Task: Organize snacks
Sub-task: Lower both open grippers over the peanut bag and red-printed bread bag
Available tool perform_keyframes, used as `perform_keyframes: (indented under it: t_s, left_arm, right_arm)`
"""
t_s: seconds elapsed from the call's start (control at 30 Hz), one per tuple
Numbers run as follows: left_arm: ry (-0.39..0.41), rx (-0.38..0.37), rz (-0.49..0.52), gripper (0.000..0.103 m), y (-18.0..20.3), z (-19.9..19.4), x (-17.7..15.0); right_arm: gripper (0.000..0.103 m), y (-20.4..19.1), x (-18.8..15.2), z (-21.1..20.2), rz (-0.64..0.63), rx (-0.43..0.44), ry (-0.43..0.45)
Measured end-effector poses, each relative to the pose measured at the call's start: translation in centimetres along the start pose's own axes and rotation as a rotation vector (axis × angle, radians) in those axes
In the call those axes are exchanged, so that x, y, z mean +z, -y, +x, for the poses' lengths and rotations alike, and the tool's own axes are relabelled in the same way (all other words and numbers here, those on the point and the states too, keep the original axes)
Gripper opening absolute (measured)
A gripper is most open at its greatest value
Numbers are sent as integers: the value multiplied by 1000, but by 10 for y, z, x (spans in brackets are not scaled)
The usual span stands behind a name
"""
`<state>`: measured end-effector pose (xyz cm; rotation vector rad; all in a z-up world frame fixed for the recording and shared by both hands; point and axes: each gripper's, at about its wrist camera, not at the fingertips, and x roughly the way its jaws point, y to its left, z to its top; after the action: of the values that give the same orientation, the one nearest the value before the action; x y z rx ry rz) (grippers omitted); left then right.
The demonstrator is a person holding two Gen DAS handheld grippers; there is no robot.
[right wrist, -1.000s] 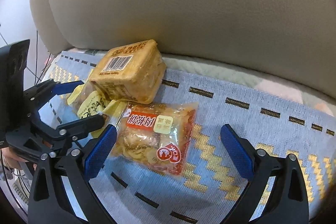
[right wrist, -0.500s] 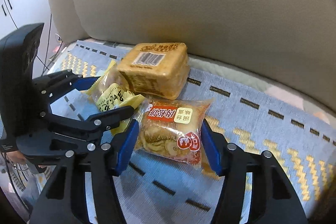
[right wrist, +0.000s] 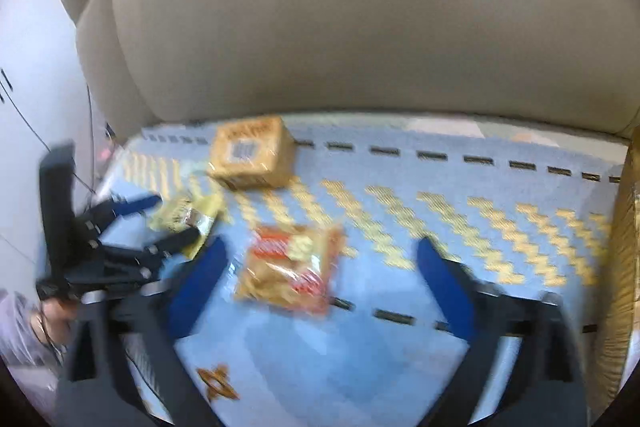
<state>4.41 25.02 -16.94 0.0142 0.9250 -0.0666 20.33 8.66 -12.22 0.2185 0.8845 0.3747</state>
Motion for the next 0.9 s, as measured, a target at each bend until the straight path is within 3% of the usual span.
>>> perform_keyframes:
  t_s: [0.1,0.2,0.33,0.47,0.9]
  left_arm:
    - [4,4,-32,100,-4,2,-2]
    - [-2,-6,-23,100,-9,10,-3]
    - [22,26,11,100,-1,26,-7]
    - [42,85,78,100,16,36,-11]
    - [64,80,73,100,15,31,-20]
  right_arm:
    - [98,-21,-4,36,-90,-72,-95]
    - [98,-27,-18,57,-138,-115,-134]
    - [98,-39,-29,64,-251,-150,-73]
    - [98,-37,-31,66,-252,-141,-56]
    - [98,-36,-35,60,-276,-179,-49]
